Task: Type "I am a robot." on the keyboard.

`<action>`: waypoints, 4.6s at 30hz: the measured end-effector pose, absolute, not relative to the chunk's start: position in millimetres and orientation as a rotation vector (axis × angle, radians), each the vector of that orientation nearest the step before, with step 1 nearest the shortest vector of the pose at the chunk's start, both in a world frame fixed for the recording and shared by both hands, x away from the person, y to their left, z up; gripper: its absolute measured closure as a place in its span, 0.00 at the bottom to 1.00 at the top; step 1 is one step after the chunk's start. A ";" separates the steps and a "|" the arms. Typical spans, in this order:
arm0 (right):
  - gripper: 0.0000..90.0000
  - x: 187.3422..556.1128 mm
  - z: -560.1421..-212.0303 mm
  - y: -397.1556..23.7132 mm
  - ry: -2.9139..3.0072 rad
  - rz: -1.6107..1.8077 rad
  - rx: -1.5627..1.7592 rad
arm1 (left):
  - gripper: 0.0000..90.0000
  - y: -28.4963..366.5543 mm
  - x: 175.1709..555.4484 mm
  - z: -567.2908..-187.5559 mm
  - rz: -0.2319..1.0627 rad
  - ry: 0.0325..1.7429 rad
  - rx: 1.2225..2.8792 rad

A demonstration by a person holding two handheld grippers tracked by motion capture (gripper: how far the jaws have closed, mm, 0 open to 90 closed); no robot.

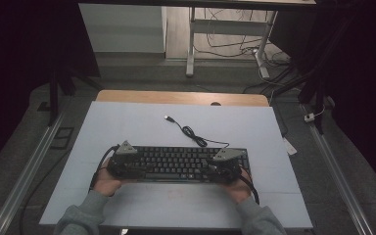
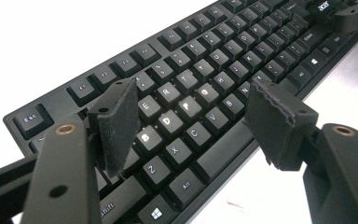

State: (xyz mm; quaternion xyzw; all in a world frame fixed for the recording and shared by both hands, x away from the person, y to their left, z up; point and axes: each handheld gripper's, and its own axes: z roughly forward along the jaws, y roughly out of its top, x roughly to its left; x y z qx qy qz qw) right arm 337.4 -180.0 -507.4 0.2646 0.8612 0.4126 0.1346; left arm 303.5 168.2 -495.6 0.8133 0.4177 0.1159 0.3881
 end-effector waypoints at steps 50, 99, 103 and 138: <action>0.99 372.7 -512.0 -102.0 2.562 1.171 0.699 | 0.38 163.3 307.3 -500.6 0.290 1.071 2.097; 0.48 353.2 -498.2 -160.4 2.509 1.235 0.761 | 0.36 166.7 308.6 -500.8 0.297 1.087 2.083; 0.47 348.6 -498.9 -168.1 2.502 1.235 0.764 | 0.36 167.2 308.7 -500.9 0.298 1.091 2.080; 0.49 348.5 -498.9 -172.0 2.476 1.243 0.751 | 0.79 153.8 305.9 -499.1 0.284 1.022 2.050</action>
